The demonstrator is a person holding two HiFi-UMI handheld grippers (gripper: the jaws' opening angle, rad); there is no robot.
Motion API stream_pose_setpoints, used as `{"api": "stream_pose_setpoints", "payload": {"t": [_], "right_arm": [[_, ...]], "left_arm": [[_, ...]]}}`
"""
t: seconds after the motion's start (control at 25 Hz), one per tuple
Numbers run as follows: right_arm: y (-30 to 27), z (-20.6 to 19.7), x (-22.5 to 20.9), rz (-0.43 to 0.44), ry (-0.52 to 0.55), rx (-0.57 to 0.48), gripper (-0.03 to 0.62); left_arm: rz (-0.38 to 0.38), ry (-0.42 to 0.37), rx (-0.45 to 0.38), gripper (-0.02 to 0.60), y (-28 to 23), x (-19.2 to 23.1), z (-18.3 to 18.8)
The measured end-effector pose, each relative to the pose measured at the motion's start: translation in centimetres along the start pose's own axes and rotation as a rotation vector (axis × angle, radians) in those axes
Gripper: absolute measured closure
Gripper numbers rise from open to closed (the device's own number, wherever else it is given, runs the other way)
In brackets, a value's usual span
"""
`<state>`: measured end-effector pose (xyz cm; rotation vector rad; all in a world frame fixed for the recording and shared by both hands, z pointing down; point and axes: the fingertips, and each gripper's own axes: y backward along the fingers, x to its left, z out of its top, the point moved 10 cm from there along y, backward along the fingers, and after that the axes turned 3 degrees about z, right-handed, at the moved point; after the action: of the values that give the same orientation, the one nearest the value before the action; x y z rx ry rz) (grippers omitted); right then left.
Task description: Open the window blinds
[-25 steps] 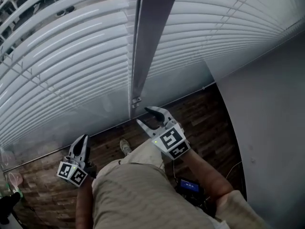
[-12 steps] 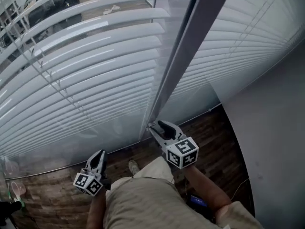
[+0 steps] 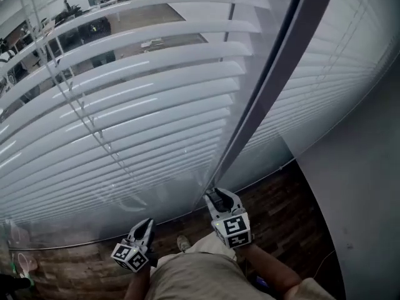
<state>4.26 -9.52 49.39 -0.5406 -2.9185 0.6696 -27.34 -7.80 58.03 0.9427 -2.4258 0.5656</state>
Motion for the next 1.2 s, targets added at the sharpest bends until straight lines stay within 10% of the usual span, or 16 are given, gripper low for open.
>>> {"api": "stream_pose_setpoints", "payload": {"t": [0.28,0.36,0.6,0.84,1.04,1.2], "right_arm": [[0.0,1.6,2.5,-0.202,0.459,0.084,0.465],[0.1,1.6,1.6,-0.137,0.322,0.061,0.465],[-0.2,-0.8,-3.6,0.339,-0.719,-0.081,0.467],[-1.4,-3.0,-3.7,0.629,-1.208,-0.198,0.467],[-2.1,-3.7,-4.7,0.683,-1.318,-0.227,0.467],[-1.0,-1.4,-4.6,0.499,-0.945,-0.148,0.465]], "left_arm": [[-0.021,-0.007,0.015,0.571,-0.5,0.3,1.3],[-0.026,-0.018,0.017,0.571,-0.8,0.5,1.5],[-0.035,-0.004,0.024,0.571,-1.0,0.6,1.3],[-0.041,-0.004,0.03,0.571,-0.3,0.5,1.6],[-0.032,-0.014,0.036,0.571,-1.5,0.0,1.9],[-0.03,-0.011,0.041,0.571,-1.9,-0.2,1.6]]}}
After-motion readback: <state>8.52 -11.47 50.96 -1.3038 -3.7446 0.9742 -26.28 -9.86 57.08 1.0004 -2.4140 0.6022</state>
